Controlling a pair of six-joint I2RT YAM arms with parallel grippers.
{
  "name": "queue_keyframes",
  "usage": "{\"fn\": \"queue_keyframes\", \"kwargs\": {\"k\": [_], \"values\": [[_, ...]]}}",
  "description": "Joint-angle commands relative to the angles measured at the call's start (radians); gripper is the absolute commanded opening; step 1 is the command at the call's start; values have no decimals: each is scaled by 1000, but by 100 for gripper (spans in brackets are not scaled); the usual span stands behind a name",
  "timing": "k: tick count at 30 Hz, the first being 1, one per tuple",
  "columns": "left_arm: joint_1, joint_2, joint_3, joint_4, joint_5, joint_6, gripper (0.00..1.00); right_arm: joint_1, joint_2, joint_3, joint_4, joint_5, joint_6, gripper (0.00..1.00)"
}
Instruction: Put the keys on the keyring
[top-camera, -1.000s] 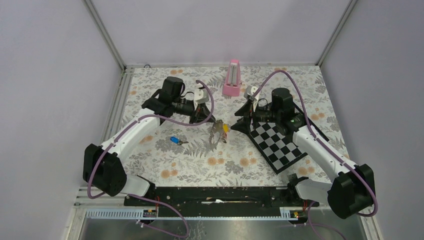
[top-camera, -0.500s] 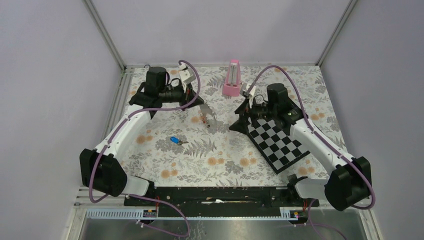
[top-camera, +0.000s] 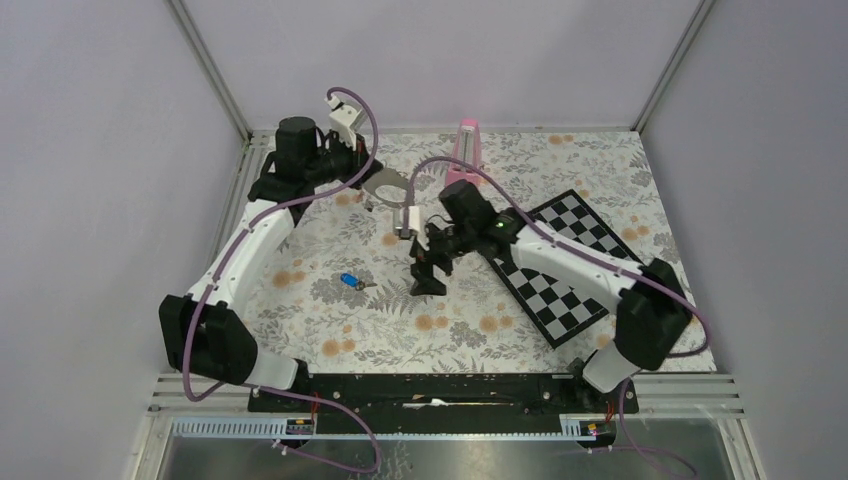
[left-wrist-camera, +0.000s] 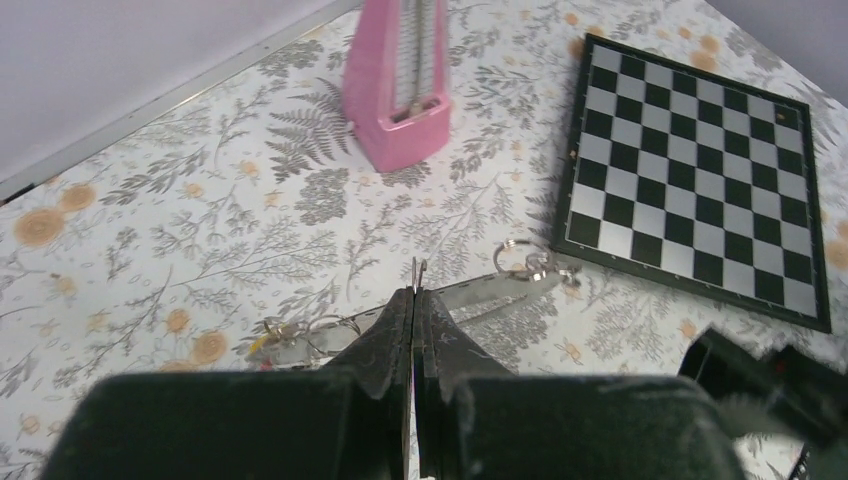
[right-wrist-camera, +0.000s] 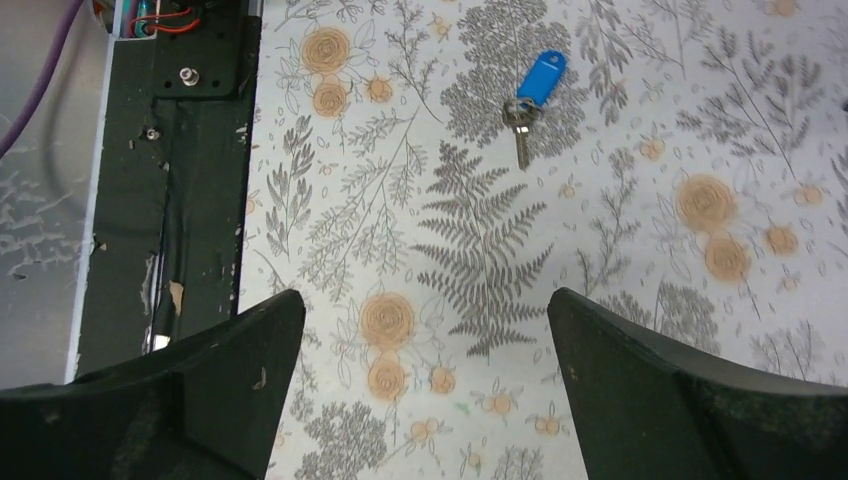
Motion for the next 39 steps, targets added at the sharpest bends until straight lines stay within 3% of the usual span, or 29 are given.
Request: {"fn": "queue_keyframes", "kwargs": {"k": [1,12,19,29,39], "values": [[38,41,83,61,-50,-52,0,80,149,170,-71,82,-60,97],[143,140,244,-45,83,-45,0,158,589,556,-189,176,-162,88],[144,128,241,-65,104,-6,0,167,794,823,-317,205,-263,82],[144,91,194,-79,151,-4,0,185,956,1022,-442,218,-402,56],[144,71,164,-92,164,20,0,195,1008,1080,-474,206,-454,50]]}}
